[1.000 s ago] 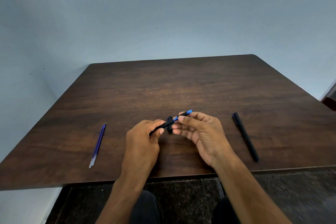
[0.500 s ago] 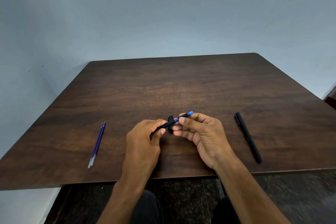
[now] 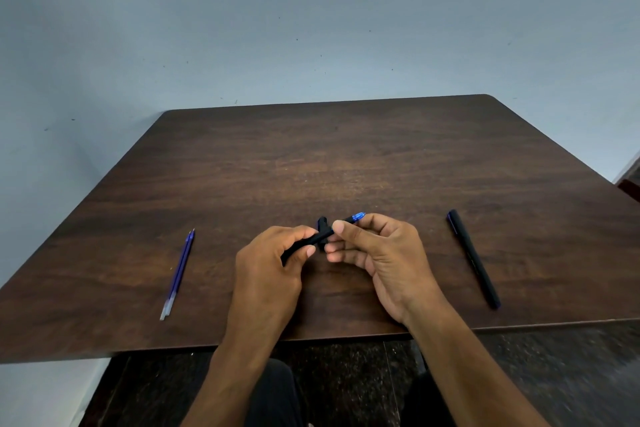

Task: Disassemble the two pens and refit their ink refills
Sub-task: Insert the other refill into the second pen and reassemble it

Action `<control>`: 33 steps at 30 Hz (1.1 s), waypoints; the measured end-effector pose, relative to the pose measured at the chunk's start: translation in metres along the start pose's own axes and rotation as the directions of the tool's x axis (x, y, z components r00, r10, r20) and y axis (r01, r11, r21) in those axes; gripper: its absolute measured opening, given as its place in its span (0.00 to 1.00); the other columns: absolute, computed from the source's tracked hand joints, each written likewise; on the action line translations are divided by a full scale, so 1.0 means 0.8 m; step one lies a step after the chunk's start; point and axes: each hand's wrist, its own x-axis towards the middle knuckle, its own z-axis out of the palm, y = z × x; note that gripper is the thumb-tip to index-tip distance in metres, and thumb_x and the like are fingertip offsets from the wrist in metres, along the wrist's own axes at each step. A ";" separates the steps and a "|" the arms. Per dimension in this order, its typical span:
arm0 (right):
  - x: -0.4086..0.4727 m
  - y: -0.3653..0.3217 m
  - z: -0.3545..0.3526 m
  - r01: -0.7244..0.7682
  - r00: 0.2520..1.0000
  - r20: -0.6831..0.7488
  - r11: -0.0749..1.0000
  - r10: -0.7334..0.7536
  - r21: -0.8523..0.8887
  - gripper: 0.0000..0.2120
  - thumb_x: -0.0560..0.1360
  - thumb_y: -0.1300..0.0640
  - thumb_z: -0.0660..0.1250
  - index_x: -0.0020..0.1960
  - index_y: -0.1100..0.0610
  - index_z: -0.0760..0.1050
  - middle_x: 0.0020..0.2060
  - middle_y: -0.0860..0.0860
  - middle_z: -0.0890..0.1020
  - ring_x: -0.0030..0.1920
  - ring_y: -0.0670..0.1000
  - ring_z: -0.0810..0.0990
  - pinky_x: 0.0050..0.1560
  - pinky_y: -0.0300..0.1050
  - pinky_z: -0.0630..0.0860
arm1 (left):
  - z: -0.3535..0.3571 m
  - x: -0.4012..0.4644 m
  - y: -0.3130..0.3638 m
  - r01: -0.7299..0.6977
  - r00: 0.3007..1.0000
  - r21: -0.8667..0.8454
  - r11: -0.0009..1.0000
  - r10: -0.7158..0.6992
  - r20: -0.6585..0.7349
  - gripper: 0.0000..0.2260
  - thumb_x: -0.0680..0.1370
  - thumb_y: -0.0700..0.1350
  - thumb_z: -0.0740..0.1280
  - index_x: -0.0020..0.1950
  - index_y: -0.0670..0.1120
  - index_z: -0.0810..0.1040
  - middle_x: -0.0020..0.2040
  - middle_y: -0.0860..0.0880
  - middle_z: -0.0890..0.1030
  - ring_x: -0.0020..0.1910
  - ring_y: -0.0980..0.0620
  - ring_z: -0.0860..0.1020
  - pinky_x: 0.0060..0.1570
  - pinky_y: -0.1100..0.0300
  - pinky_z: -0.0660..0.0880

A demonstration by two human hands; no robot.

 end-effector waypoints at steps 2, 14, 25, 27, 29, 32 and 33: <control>-0.001 0.000 0.002 0.007 1.000 -0.009 0.999 -0.007 -0.035 0.09 0.67 0.59 0.80 0.44 0.62 0.85 0.41 0.65 0.87 0.40 0.61 0.87 0.42 0.49 0.84 | -0.001 -0.001 0.000 -0.003 1.000 0.002 1.000 0.003 -0.004 0.13 0.73 0.39 0.75 0.55 0.51 0.85 0.47 0.64 0.80 0.52 0.73 0.76 0.52 0.80 0.66; -0.003 -0.001 -0.003 0.019 0.999 0.036 1.000 -0.019 0.018 0.03 0.73 0.65 0.75 0.46 0.63 0.86 0.43 0.66 0.86 0.41 0.61 0.87 0.44 0.50 0.85 | -0.003 -0.002 0.000 -0.010 1.000 0.003 1.000 0.010 -0.002 0.13 0.72 0.37 0.75 0.54 0.51 0.85 0.46 0.67 0.79 0.50 0.73 0.76 0.51 0.80 0.66; -0.003 0.000 -0.006 0.024 0.997 0.077 0.999 -0.027 0.037 0.09 0.76 0.69 0.71 0.55 0.65 0.83 0.50 0.66 0.86 0.43 0.62 0.87 0.46 0.52 0.85 | -0.002 -0.003 0.000 -0.028 1.000 0.022 0.999 0.028 0.000 0.12 0.73 0.37 0.75 0.54 0.48 0.86 0.48 0.57 0.84 0.48 0.71 0.77 0.51 0.79 0.66; -0.003 0.000 -0.005 0.027 0.998 0.064 0.999 -0.029 0.026 0.06 0.74 0.67 0.73 0.51 0.66 0.84 0.47 0.66 0.87 0.43 0.62 0.87 0.45 0.51 0.85 | -0.001 -0.003 0.000 -0.025 1.000 0.023 0.999 0.025 0.001 0.12 0.73 0.37 0.75 0.54 0.48 0.86 0.48 0.57 0.84 0.48 0.71 0.77 0.51 0.80 0.66; -0.003 0.000 -0.004 0.023 0.999 0.046 1.000 -0.023 0.009 0.07 0.72 0.64 0.76 0.48 0.66 0.84 0.44 0.65 0.87 0.42 0.62 0.87 0.44 0.51 0.85 | -0.001 -0.003 0.000 -0.023 1.000 0.013 1.000 0.023 -0.004 0.12 0.73 0.37 0.75 0.54 0.48 0.86 0.48 0.59 0.83 0.48 0.73 0.76 0.51 0.80 0.66; -0.002 0.000 -0.002 0.007 1.000 0.028 1.000 -0.006 -0.025 0.10 0.70 0.62 0.78 0.48 0.66 0.83 0.42 0.66 0.86 0.42 0.62 0.87 0.44 0.50 0.85 | -0.002 -0.004 0.002 -0.028 1.000 0.012 1.000 0.028 -0.004 0.12 0.73 0.37 0.75 0.55 0.49 0.85 0.47 0.61 0.81 0.49 0.75 0.75 0.51 0.80 0.66; -0.002 0.000 -0.001 0.004 1.000 0.025 1.000 -0.003 -0.029 0.11 0.70 0.61 0.78 0.49 0.66 0.83 0.43 0.66 0.86 0.42 0.62 0.87 0.44 0.50 0.85 | -0.003 -0.004 0.002 -0.031 1.000 0.015 0.999 0.031 -0.001 0.13 0.73 0.37 0.75 0.54 0.49 0.85 0.47 0.62 0.81 0.49 0.75 0.75 0.51 0.80 0.66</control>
